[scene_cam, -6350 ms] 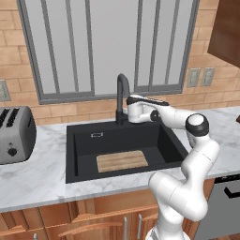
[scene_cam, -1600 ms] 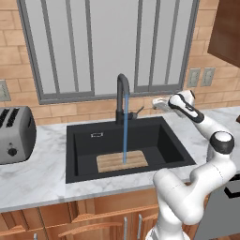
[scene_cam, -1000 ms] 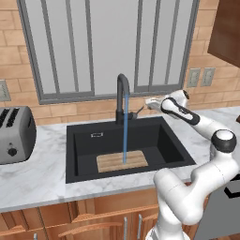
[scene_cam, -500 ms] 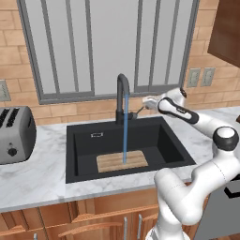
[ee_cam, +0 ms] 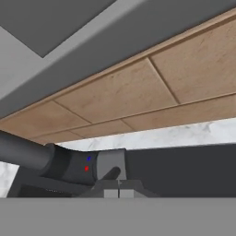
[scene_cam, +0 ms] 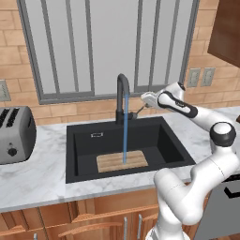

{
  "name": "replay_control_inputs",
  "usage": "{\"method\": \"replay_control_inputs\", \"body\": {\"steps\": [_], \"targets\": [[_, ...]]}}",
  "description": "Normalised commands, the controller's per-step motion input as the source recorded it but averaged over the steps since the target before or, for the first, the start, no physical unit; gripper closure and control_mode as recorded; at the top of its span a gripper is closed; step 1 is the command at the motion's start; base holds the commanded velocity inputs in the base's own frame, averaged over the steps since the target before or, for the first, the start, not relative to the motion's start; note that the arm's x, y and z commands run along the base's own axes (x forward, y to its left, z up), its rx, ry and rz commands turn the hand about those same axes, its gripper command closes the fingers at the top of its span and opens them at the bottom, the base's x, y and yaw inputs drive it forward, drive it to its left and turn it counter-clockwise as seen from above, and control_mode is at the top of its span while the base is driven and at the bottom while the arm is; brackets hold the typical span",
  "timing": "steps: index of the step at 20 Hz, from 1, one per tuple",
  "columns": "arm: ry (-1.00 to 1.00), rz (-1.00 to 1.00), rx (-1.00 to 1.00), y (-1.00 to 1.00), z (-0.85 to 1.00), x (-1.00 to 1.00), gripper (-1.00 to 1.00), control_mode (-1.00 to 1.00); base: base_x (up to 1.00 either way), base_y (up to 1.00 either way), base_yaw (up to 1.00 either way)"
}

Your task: Turn on the sink faucet with hot water and rinse the cutting board for ten seconds, then turn off the faucet. Push the cutting board to reach the water if necessary.

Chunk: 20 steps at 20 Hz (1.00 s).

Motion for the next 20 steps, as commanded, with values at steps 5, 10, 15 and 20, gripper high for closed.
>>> {"method": "replay_control_inputs", "body": {"steps": [5,10,15,20], "targets": [[0.0,0.0,-0.01,0.0,0.0,0.0,1.0,-1.0,0.0,0.0,0.0],[0.0,0.0,-0.01,0.0,0.0,0.0,1.0,-1.0,0.0,0.0,0.0],[0.0,0.0,0.0,0.01,0.0,0.0,1.0,-1.0,0.0,0.0,0.0],[0.0,0.0,0.0,0.0,0.0,0.0,1.0,-1.0,0.0,0.0,0.0]]}}
